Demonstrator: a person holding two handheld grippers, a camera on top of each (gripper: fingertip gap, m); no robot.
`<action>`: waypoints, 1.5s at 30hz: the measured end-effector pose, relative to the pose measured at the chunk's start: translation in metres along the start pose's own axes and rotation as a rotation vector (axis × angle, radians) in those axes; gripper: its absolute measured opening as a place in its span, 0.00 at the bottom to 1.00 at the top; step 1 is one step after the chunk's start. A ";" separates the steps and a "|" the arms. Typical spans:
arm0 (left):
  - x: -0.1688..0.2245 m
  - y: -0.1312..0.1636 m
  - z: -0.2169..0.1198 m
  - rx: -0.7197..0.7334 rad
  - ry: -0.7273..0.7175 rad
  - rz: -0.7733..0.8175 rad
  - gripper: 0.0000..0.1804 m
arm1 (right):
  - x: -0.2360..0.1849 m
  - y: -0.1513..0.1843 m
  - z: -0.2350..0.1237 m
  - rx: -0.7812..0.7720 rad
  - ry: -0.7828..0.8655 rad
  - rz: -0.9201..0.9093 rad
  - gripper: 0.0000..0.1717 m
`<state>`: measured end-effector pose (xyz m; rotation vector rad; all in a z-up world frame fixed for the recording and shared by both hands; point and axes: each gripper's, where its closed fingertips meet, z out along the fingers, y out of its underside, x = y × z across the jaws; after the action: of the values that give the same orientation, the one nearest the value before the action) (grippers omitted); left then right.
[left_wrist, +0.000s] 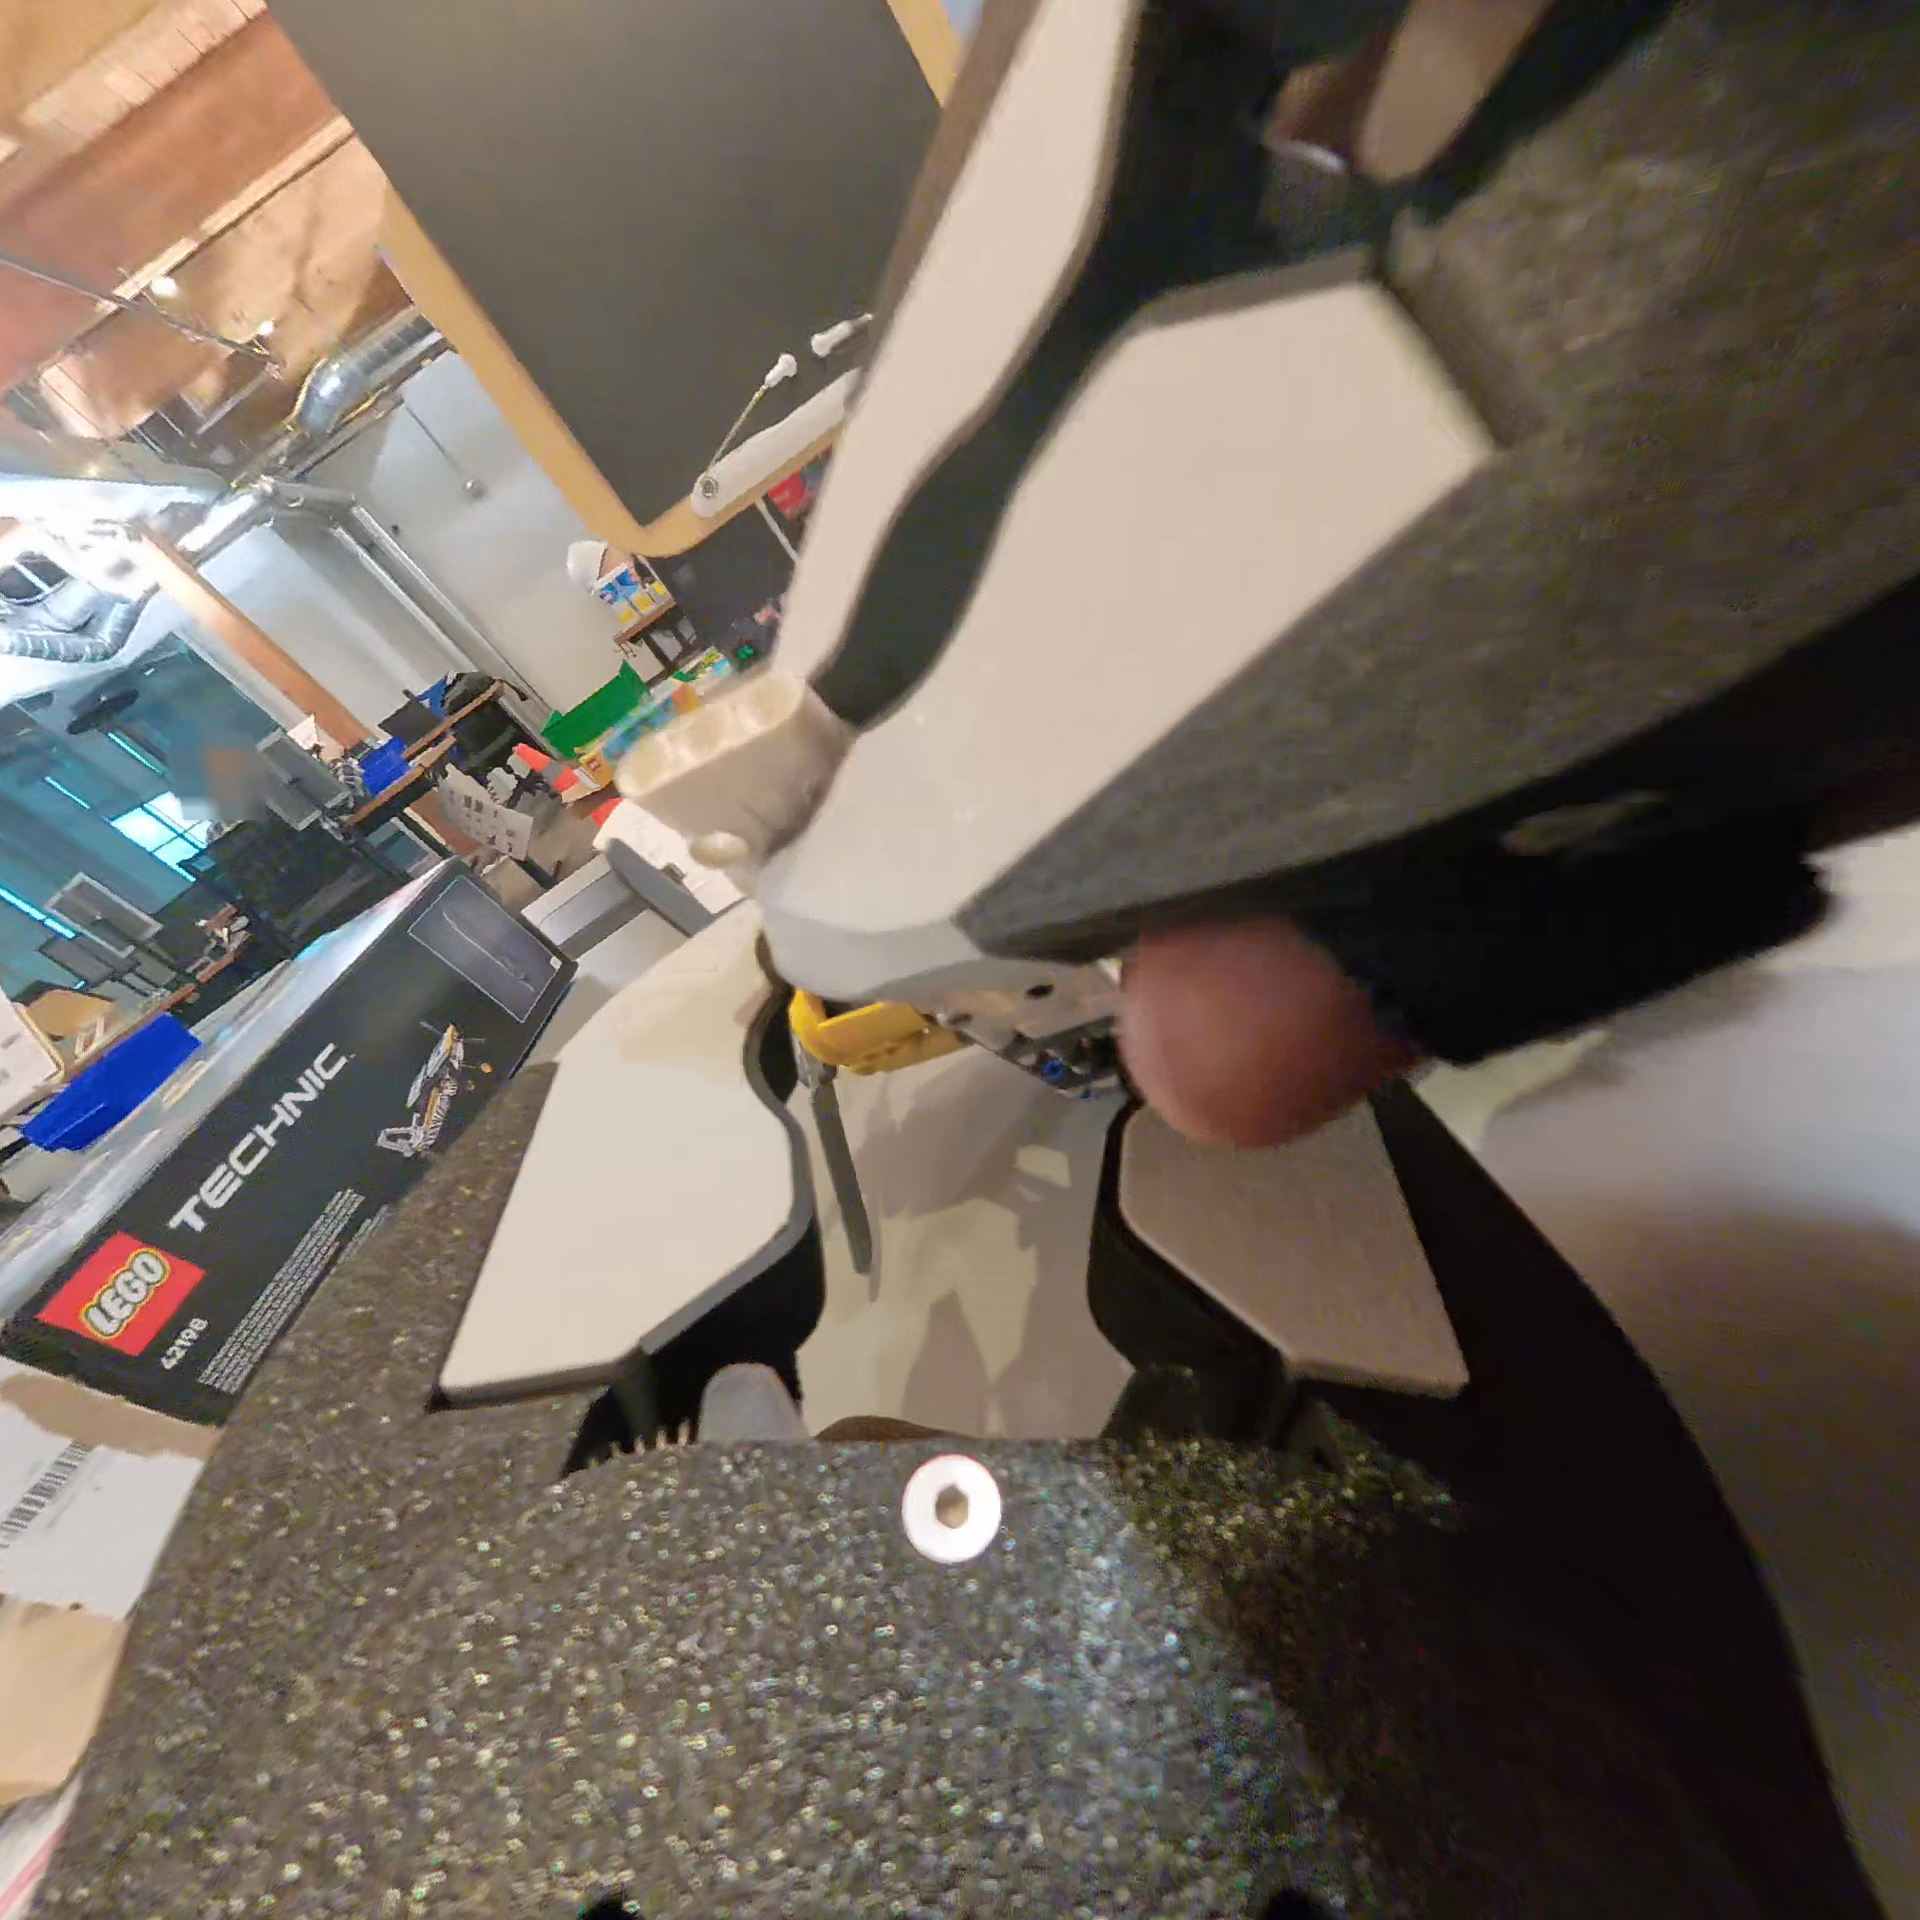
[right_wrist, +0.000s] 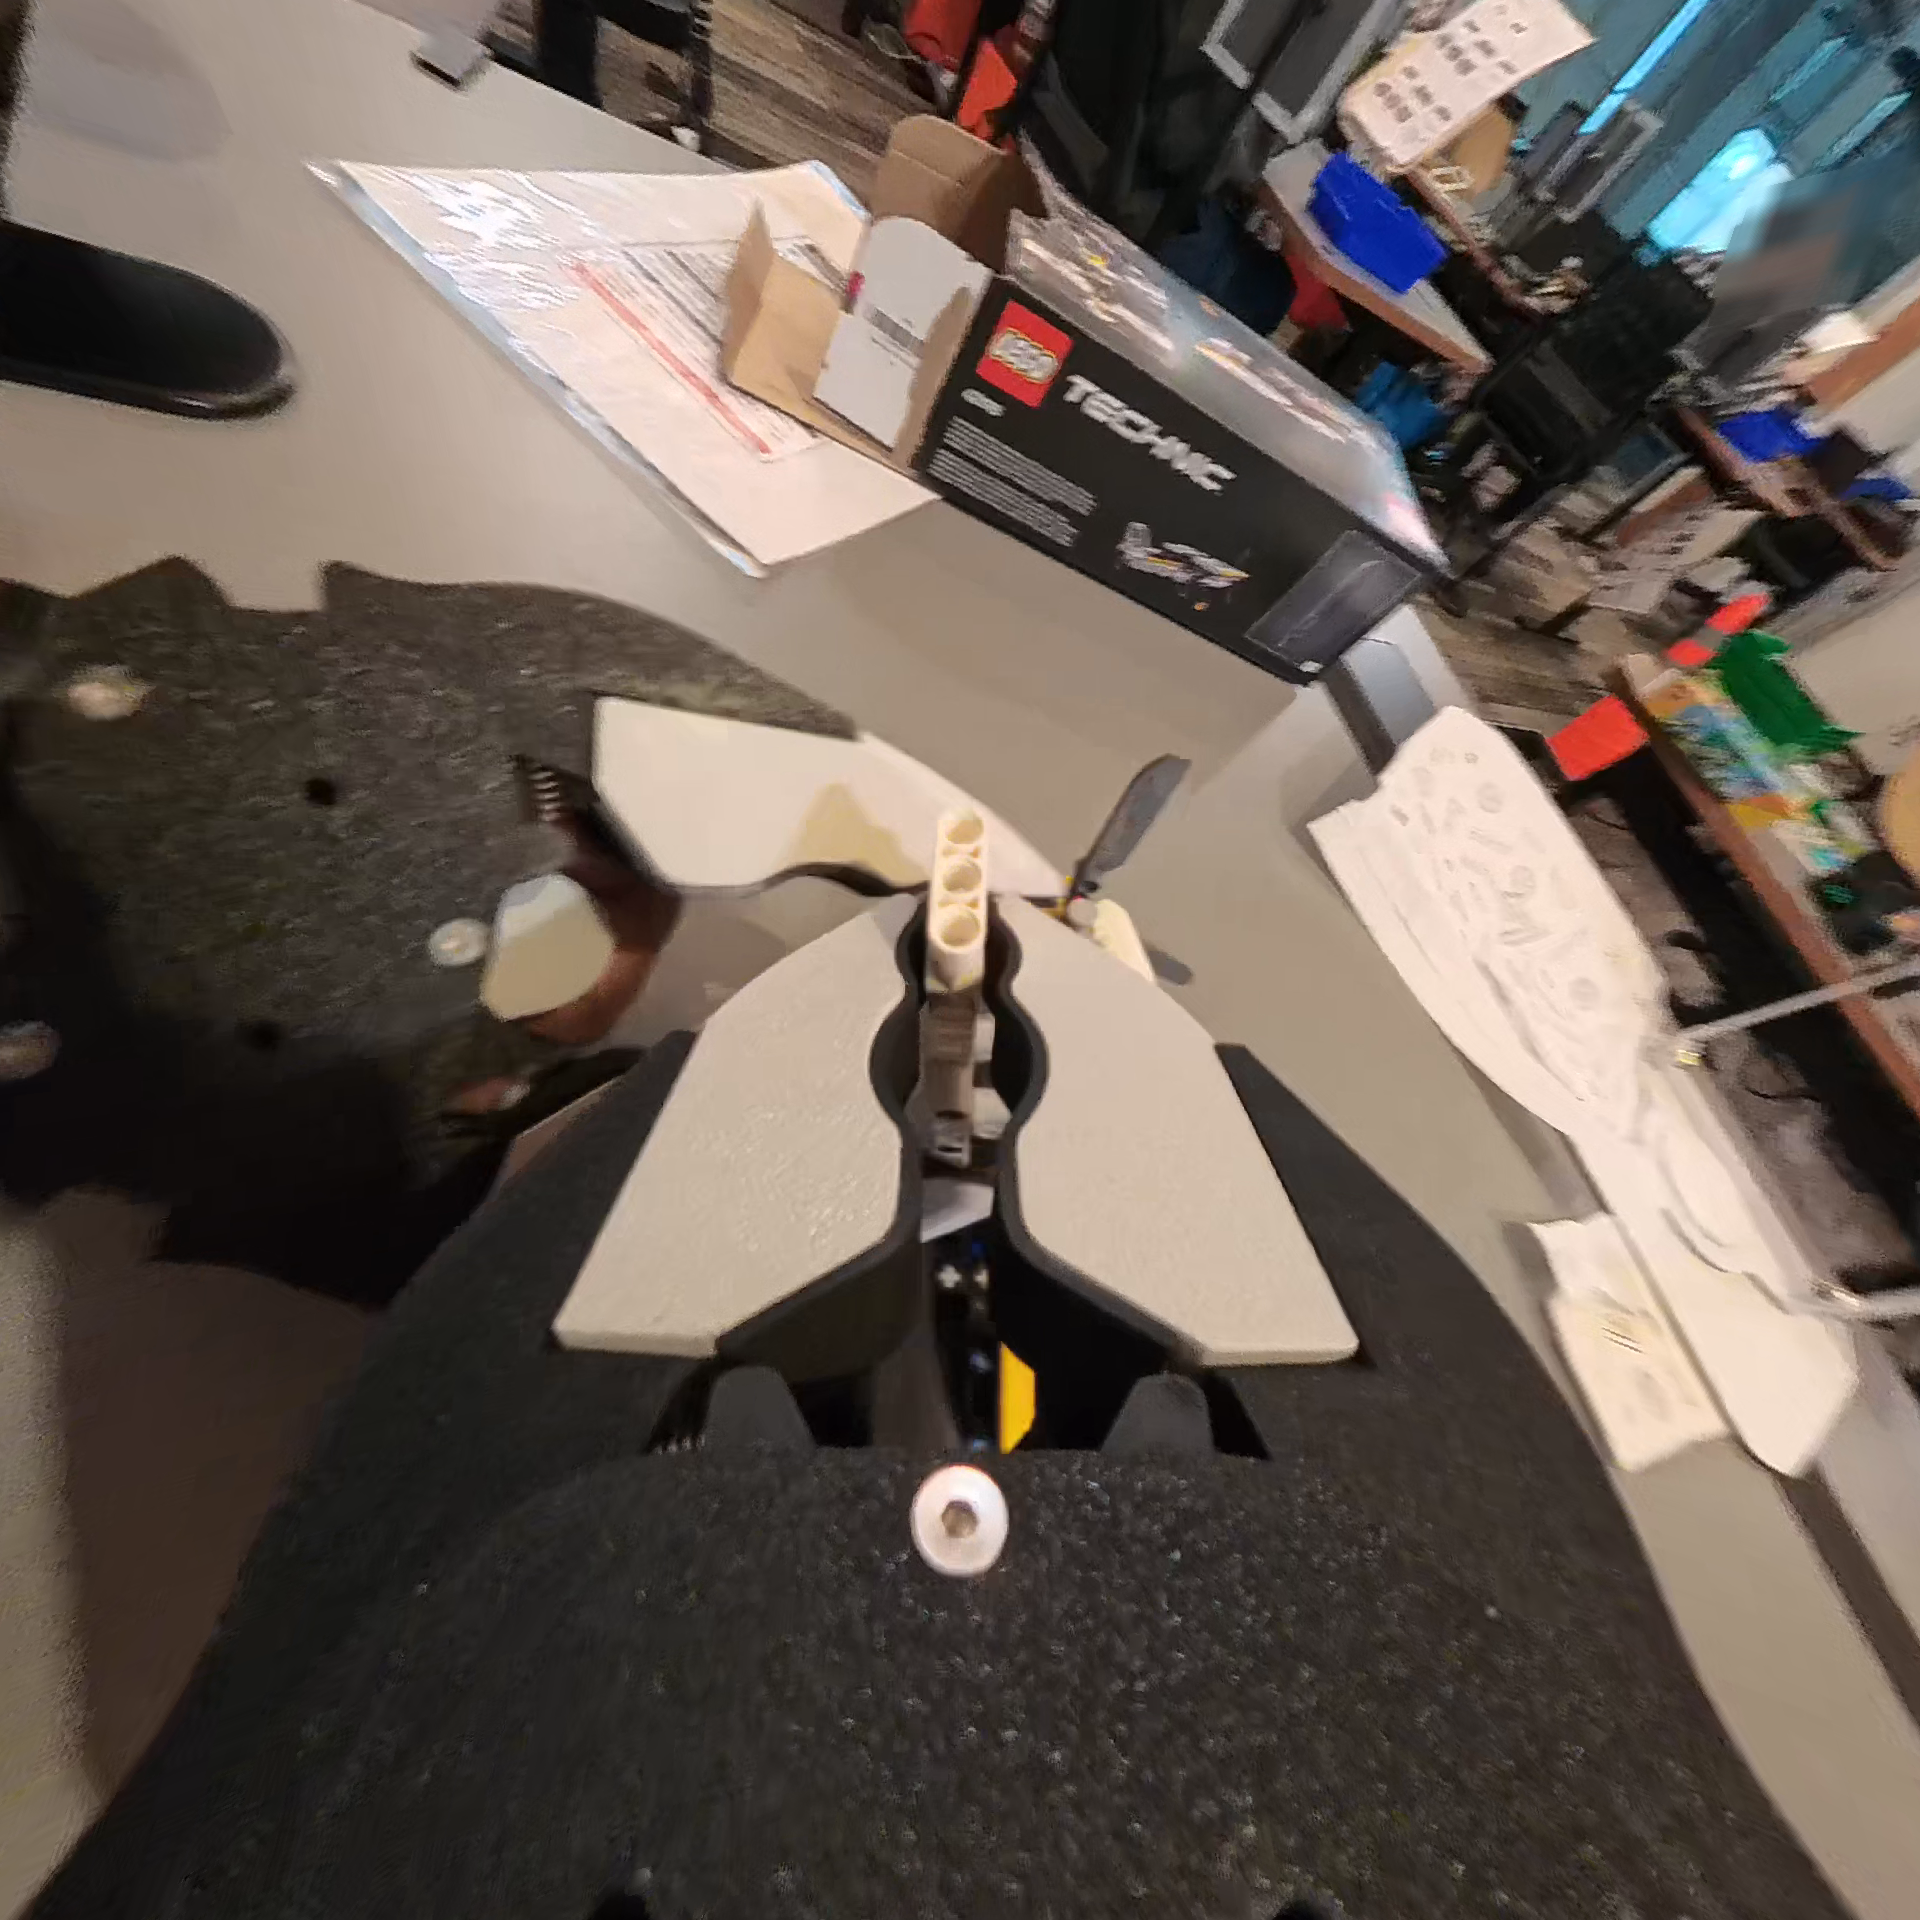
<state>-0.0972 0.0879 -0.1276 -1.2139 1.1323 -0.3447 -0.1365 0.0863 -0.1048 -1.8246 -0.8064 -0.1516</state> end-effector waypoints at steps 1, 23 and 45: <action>-0.002 0.000 -0.001 0.010 -0.001 -0.009 0.33 | -0.006 0.000 0.000 0.004 -0.038 0.017 0.05; -0.009 0.004 -0.035 0.213 0.247 0.073 0.16 | 0.008 0.068 0.011 -0.228 -0.580 -0.105 0.38; -0.055 0.036 -0.038 -0.127 -0.137 -0.324 0.29 | -0.016 0.075 0.019 -0.278 -0.238 0.233 0.25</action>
<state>-0.1653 0.1206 -0.1283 -1.5146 0.8484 -0.4317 -0.1098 0.0819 -0.1794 -2.2141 -0.7566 0.1113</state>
